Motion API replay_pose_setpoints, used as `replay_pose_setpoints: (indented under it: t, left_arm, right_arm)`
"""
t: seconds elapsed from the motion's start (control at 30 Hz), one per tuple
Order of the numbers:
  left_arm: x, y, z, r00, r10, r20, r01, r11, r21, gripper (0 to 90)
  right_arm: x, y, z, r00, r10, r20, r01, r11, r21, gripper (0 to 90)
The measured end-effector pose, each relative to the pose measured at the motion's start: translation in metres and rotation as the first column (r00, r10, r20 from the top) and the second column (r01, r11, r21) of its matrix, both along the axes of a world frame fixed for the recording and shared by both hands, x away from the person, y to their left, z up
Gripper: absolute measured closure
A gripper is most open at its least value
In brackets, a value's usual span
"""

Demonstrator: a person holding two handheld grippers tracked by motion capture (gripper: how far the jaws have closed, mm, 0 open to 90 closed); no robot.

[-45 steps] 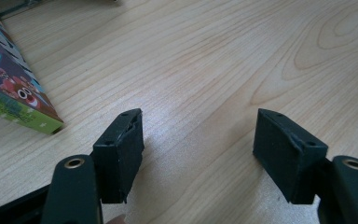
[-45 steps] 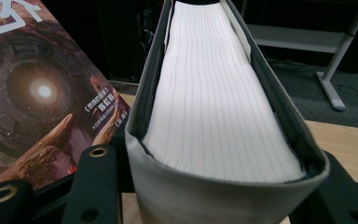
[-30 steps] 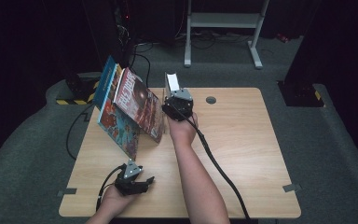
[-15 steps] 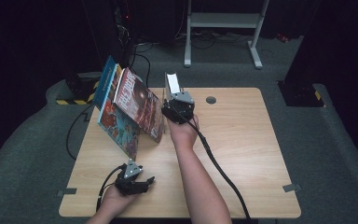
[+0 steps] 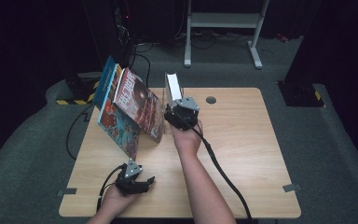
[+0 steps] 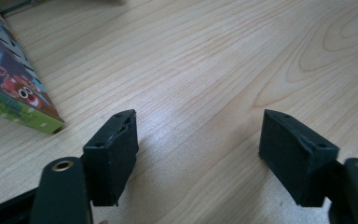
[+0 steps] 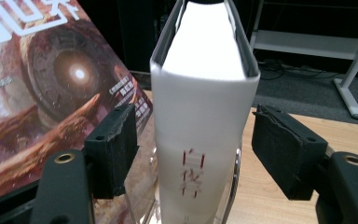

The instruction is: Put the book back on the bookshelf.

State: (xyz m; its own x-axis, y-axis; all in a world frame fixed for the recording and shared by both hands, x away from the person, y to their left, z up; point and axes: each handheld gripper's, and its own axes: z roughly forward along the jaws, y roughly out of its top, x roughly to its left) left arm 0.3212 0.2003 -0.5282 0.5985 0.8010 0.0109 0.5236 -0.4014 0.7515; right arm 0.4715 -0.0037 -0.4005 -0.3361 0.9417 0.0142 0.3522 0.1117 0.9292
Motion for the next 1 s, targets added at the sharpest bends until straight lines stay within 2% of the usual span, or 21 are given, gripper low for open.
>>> replay_pose_setpoints:
  t: [0.57, 1.0]
  left_arm:
    - [0.000, 0.000, 0.000, 1.0000, 0.000, 0.000, 0.000, 1.0000, 0.003, 27.1]
    - [0.002, -0.001, 0.000, 1.0000, -0.006, 0.002, 0.006, 1.0000, 0.006, 26.9]
  right_arm:
    - [-0.025, -0.007, -0.017, 0.9992, 0.040, -0.003, -0.040, 0.999, -0.012, 30.4]
    - [-0.046, -0.022, -0.032, 0.9977, 0.059, -0.034, -0.059, 0.998, -0.014, 30.2]
